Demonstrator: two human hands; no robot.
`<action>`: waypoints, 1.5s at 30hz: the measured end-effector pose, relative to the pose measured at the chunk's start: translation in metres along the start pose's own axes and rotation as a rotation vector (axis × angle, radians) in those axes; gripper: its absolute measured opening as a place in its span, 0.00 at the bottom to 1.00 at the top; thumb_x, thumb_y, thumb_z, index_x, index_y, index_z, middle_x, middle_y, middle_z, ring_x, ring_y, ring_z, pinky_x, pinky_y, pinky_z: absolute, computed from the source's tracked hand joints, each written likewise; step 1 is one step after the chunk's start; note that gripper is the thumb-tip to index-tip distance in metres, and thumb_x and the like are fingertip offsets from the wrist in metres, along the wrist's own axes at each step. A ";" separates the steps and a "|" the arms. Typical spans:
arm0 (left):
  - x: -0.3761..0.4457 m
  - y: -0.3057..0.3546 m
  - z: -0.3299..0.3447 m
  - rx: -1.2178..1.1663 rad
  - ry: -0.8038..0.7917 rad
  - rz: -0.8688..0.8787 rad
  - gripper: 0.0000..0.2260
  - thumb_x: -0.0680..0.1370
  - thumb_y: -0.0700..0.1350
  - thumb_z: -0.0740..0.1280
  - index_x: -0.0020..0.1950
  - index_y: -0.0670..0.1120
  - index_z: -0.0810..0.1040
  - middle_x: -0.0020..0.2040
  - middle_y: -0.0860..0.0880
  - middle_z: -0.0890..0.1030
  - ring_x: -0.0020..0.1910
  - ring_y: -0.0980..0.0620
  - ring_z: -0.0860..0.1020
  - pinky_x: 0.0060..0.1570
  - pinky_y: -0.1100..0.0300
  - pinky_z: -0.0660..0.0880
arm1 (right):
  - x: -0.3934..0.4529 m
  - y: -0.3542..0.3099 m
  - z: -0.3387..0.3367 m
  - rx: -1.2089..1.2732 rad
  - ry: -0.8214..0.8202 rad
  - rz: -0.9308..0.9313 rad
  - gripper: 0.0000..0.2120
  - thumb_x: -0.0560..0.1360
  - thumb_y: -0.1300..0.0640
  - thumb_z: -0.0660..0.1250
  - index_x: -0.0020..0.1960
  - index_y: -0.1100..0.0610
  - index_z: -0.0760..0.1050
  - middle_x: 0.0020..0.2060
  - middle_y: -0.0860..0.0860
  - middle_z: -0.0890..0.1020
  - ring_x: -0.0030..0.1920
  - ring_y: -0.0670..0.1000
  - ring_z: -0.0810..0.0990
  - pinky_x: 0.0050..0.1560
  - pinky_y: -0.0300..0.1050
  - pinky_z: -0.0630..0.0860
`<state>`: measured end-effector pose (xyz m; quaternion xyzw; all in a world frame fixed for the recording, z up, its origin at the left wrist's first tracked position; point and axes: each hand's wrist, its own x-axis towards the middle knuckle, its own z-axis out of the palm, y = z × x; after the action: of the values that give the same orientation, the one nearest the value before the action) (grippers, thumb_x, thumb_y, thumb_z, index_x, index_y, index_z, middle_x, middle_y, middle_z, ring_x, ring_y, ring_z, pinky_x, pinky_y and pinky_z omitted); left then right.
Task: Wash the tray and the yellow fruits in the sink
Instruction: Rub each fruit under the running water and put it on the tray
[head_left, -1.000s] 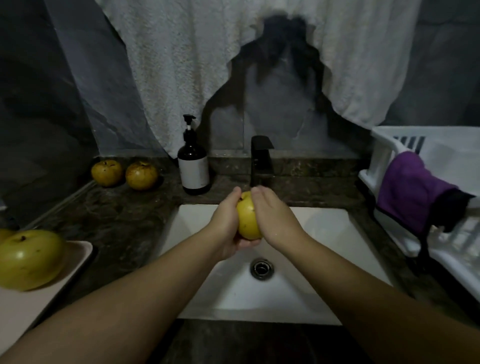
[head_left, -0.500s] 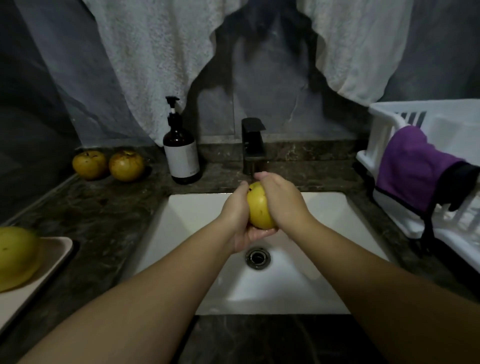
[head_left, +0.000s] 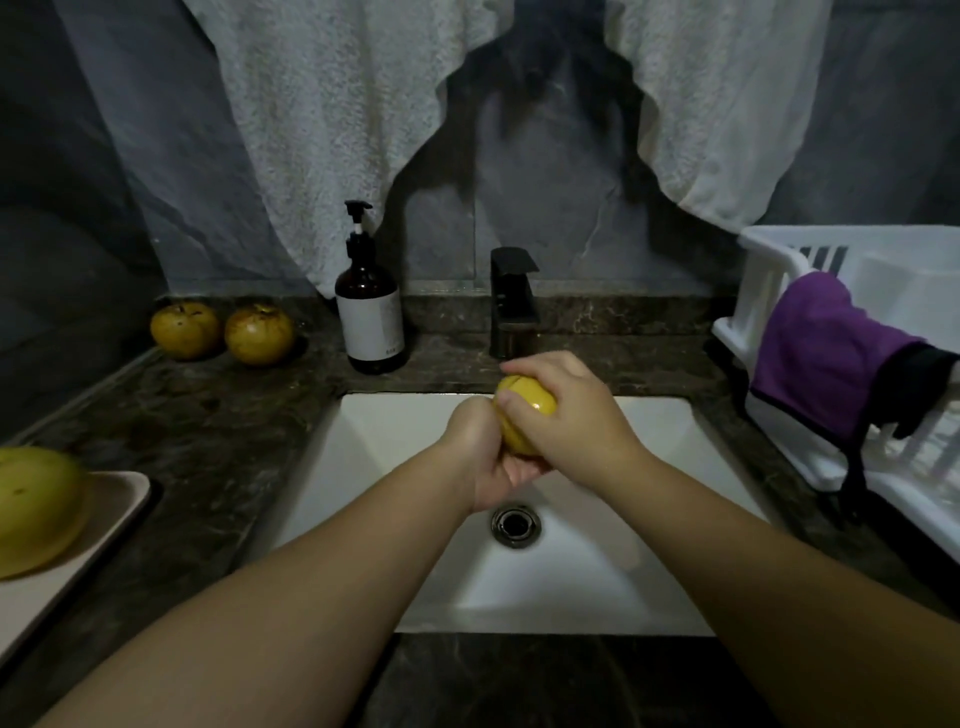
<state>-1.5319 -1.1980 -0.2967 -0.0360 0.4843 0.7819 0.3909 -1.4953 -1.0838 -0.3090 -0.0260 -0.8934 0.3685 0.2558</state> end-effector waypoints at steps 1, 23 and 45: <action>-0.001 0.001 -0.001 0.005 -0.029 -0.004 0.17 0.85 0.51 0.58 0.63 0.41 0.80 0.50 0.38 0.87 0.46 0.40 0.87 0.37 0.48 0.85 | 0.002 0.001 -0.001 0.026 0.020 0.012 0.18 0.71 0.34 0.64 0.58 0.37 0.80 0.53 0.38 0.74 0.54 0.39 0.73 0.49 0.29 0.65; 0.001 -0.001 -0.003 0.124 -0.002 0.062 0.28 0.82 0.68 0.60 0.71 0.48 0.75 0.58 0.38 0.83 0.42 0.42 0.87 0.31 0.52 0.83 | 0.004 0.001 0.004 0.145 0.015 0.223 0.19 0.72 0.30 0.61 0.57 0.39 0.73 0.53 0.40 0.76 0.49 0.38 0.74 0.41 0.33 0.69; 0.013 0.007 -0.011 0.397 -0.019 0.254 0.26 0.77 0.70 0.66 0.66 0.54 0.76 0.57 0.41 0.84 0.45 0.41 0.87 0.43 0.50 0.84 | 0.005 0.002 -0.004 0.141 0.005 0.175 0.21 0.75 0.29 0.54 0.59 0.39 0.73 0.57 0.49 0.79 0.51 0.51 0.81 0.45 0.49 0.78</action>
<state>-1.5493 -1.2008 -0.3031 0.1100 0.6254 0.7146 0.2934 -1.4980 -1.0783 -0.3057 -0.0869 -0.8588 0.4513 0.2261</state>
